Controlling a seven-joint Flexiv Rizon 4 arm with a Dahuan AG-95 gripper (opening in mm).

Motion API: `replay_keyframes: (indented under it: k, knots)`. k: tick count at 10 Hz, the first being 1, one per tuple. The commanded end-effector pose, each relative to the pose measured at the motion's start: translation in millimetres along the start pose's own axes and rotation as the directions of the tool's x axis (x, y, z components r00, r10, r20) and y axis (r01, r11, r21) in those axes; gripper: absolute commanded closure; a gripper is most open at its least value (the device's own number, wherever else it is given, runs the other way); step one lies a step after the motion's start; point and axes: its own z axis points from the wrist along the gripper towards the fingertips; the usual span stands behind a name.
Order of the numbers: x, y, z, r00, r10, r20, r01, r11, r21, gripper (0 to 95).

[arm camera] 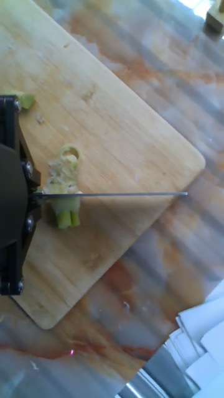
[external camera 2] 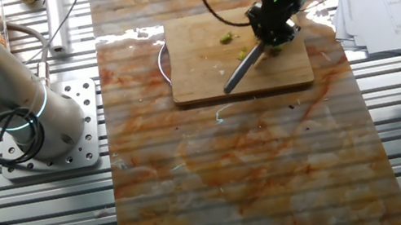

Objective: Chop the scallions

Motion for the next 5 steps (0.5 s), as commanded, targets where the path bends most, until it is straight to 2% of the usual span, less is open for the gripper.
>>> replay_keyframes:
  k: [1,4,5]
  knots:
    - [-2.4,0.9,-12.2,1.0,0.003,0.001,-0.003,1.0,0.001,95.0]
    - [-8.0,-0.1,-13.4,1.0,-0.004,0.011,0.004,1.0,0.005,95.0]
    - [-14.8,-0.8,-16.7,1.0,-0.003,0.008,0.003,1.0,0.008,95.0]
